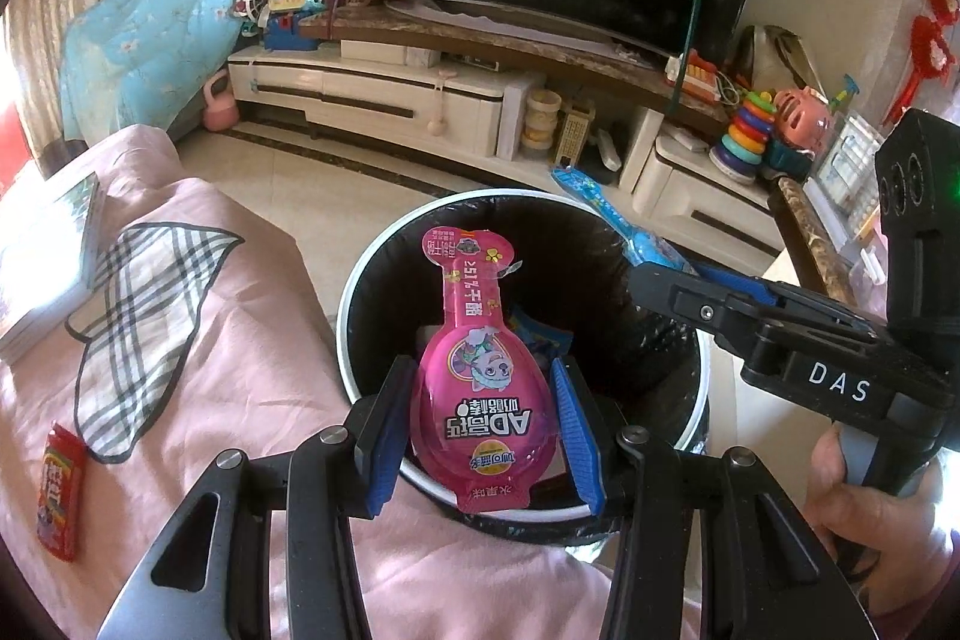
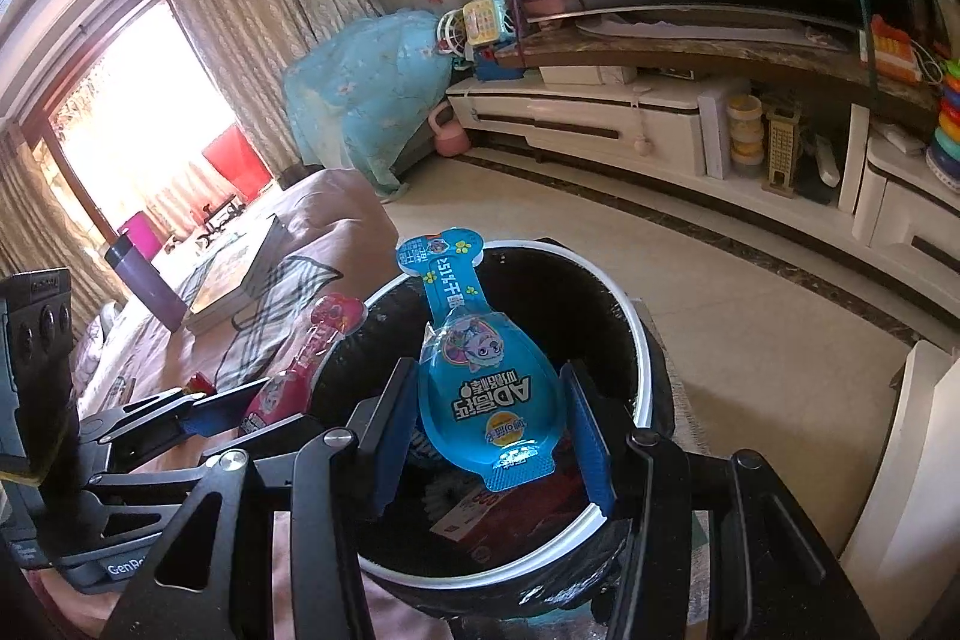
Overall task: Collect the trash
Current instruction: 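Carry both AD bottles over the trash bin and open both grippers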
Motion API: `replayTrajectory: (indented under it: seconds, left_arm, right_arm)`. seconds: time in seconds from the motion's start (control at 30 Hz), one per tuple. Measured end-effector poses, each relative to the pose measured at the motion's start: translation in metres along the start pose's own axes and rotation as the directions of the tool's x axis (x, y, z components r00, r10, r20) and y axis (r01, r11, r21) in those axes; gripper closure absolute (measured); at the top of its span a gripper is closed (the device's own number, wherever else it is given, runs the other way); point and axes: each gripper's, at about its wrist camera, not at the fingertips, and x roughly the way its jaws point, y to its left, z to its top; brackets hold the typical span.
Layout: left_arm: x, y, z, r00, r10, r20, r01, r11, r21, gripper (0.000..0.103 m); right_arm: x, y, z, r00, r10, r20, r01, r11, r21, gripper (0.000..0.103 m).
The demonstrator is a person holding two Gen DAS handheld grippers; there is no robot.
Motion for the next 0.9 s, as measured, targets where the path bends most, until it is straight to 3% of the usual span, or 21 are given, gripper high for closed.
replayTrajectory:
  seconds: [0.4,0.6,0.67,0.83,0.9]
  left_arm:
    - [0.008,-0.003,0.005,1.000,0.005,-0.023,-0.005,1.000,-0.010,0.058]
    - [0.003,-0.006,0.007,0.999,0.031,-0.014,-0.031,1.000,-0.004,0.042]
    - [0.000,-0.005,0.005,0.999,0.038,-0.009,-0.038,0.999,-0.007,0.037]
    - [-0.011,-0.002,-0.001,0.999,0.048,-0.001,-0.048,0.999,-0.022,0.033]
    - [-0.019,-0.002,-0.006,0.998,0.056,0.009,-0.056,0.998,-0.025,0.031]
  right_arm:
    - [0.006,-0.007,0.002,1.000,0.013,-0.015,-0.013,1.000,0.027,0.054]
    - [0.005,-0.014,0.005,1.000,0.023,-0.008,-0.023,0.997,0.071,0.050]
    - [0.003,-0.013,0.005,1.000,0.024,0.000,-0.024,0.997,0.070,0.044]
    - [-0.008,-0.010,0.003,0.999,0.026,0.022,-0.027,0.997,0.075,0.040]
    - [-0.013,-0.008,0.002,0.999,0.027,0.031,-0.029,0.997,0.074,0.034]
